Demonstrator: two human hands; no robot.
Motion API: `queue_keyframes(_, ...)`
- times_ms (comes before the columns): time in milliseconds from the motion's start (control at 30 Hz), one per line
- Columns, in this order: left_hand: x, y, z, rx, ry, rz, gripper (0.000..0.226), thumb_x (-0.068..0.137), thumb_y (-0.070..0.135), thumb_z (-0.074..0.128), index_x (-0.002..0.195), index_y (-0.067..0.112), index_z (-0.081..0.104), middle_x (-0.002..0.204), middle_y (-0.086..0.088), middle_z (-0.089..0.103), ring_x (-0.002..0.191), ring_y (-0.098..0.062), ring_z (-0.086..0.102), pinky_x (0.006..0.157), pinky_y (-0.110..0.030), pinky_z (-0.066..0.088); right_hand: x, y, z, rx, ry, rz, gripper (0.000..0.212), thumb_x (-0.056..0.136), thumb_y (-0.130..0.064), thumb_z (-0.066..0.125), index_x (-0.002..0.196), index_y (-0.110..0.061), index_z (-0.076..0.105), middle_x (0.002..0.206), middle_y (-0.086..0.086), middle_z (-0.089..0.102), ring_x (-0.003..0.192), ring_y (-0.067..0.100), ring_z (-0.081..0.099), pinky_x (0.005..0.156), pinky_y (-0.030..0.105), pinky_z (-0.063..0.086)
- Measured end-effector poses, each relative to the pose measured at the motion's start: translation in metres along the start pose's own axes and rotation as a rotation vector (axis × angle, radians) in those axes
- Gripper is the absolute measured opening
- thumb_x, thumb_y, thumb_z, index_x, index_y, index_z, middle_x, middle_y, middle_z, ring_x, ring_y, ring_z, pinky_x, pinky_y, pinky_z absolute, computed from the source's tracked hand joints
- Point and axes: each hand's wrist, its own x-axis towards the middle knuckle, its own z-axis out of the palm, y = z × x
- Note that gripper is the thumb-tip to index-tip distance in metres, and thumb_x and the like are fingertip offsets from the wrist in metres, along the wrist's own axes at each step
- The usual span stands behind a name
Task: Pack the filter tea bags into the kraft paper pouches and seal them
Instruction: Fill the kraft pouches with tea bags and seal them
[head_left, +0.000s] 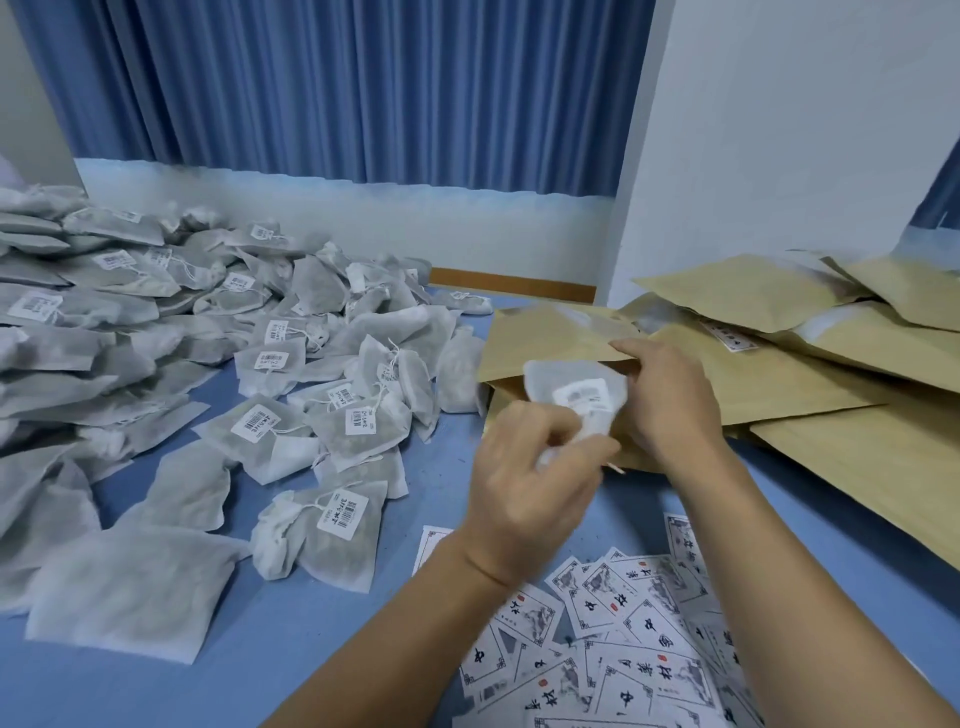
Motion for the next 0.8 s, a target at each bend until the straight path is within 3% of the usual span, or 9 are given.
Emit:
queue_keyframes(100,0.0,0.001,0.015,0.133,-0.214,0.015,0.021,0.082,-0.01,0.067,0.095,0.006,0.072,0.091,-0.01,0.056,0.075,-0.03,0.056,0.062,-0.033,0.046,0.0,0.0,-0.002,0.03,-0.019,-0.029,0.053,0.088,-0.008,0.044,0.129,-0.036,0.064,0.117,0.009,0.066,0.103,0.035,0.059,0.086,0.041,0.053)
queue_keyframes(233,0.003,-0.016,0.04,0.396,-0.793,-0.446,0.029,0.095,0.005,0.054,0.122,0.015,0.06,0.122,-0.009,0.054,0.113,-0.029,0.052,0.082,-0.035,0.042,0.003,-0.001,-0.005,0.054,-0.029,-0.026,0.056,0.09,-0.002,0.043,0.132,-0.033,0.063,0.126,0.012,0.062,0.109,0.037,0.059,0.092,0.038,0.051)
queue_keyframes(333,0.034,-0.044,0.064,0.324,-0.841,-0.752,0.024,0.098,0.017,0.055,0.12,0.012,0.06,0.122,-0.015,0.06,0.116,-0.035,0.056,0.087,-0.038,0.043,-0.001,-0.008,-0.006,0.043,-0.041,-0.081,0.047,0.085,0.003,0.046,0.115,-0.023,0.071,0.111,0.014,0.067,0.101,0.038,0.058,0.086,0.041,0.053)
queue_keyframes(400,0.055,-0.066,0.081,0.218,-0.931,-0.857,0.038,0.103,0.023,0.049,0.138,0.012,0.053,0.143,-0.016,0.051,0.133,-0.035,0.046,0.11,-0.041,0.037,-0.003,-0.013,-0.007,0.078,-0.021,-0.138,0.046,0.081,0.005,0.045,0.109,-0.02,0.072,0.101,0.014,0.068,0.094,0.037,0.058,0.084,0.044,0.054)
queue_keyframes(467,0.064,-0.08,0.096,0.072,-1.056,-0.873,0.043,0.107,0.021,0.041,0.148,0.009,0.044,0.154,-0.015,0.041,0.144,-0.032,0.036,0.12,-0.043,0.026,-0.005,-0.016,-0.005,0.12,0.034,-0.192,0.052,0.08,0.006,0.042,0.11,-0.025,0.072,0.094,0.011,0.067,0.088,0.034,0.058,0.08,0.043,0.055)
queue_keyframes(567,0.056,-0.078,0.103,0.079,-1.202,-0.7,0.044,0.104,0.013,0.044,0.147,0.004,0.04,0.154,-0.018,0.038,0.145,-0.032,0.032,0.121,-0.041,0.021,-0.004,-0.013,0.0,0.095,0.069,-0.167,0.063,0.082,0.0,0.041,0.126,-0.038,0.065,0.101,0.012,0.064,0.088,0.033,0.057,0.078,0.036,0.051)
queue_keyframes(667,0.038,-0.055,0.082,0.018,-1.078,-0.612,0.024,0.096,0.007,0.05,0.118,0.002,0.059,0.123,-0.022,0.061,0.119,-0.036,0.056,0.103,-0.043,0.042,-0.005,-0.008,0.002,0.045,0.093,-0.14,0.067,0.081,-0.002,0.042,0.128,-0.046,0.062,0.089,0.007,0.059,0.077,0.028,0.044,0.069,0.031,0.038)
queue_keyframes(733,0.025,-0.038,0.057,-0.061,-0.984,-0.581,0.011,0.096,0.009,0.047,0.099,0.008,0.058,0.105,-0.017,0.067,0.099,-0.036,0.062,0.087,-0.046,0.049,-0.007,-0.007,0.003,0.005,0.091,-0.156,0.064,0.078,-0.004,0.043,0.123,-0.044,0.063,0.073,-0.004,0.047,0.074,0.026,0.042,0.066,0.031,0.036)
queue_keyframes(800,0.011,-0.027,0.03,-0.09,-0.959,-0.444,0.014,0.099,0.016,0.047,0.101,0.009,0.059,0.104,-0.01,0.066,0.097,-0.03,0.06,0.084,-0.044,0.048,-0.008,-0.007,0.006,-0.058,0.063,-0.147,0.064,0.077,0.0,0.044,0.124,-0.04,0.063,0.066,-0.007,0.04,0.072,0.027,0.044,0.063,0.033,0.038)
